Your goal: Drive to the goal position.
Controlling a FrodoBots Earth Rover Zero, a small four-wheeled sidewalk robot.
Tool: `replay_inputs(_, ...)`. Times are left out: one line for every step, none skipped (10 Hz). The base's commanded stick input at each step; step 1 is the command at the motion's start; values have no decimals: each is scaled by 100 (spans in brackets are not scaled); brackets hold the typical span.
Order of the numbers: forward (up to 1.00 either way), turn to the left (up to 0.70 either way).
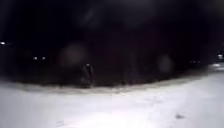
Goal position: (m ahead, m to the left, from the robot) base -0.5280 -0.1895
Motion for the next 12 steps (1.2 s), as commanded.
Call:
replay_inputs(0, -45)
replay_inputs(0, -45)
replay_inputs(0, -45)
replay_inputs(0, -45)
replay_inputs(0, -45)
replay_inputs(0, -45)
replay_inputs(0, -45)
replay_inputs(0, -45)
replay_inputs(0, -45)
replay_inputs(0, -45)
replay_inputs(0, -45)
replay_inputs(0, -45)
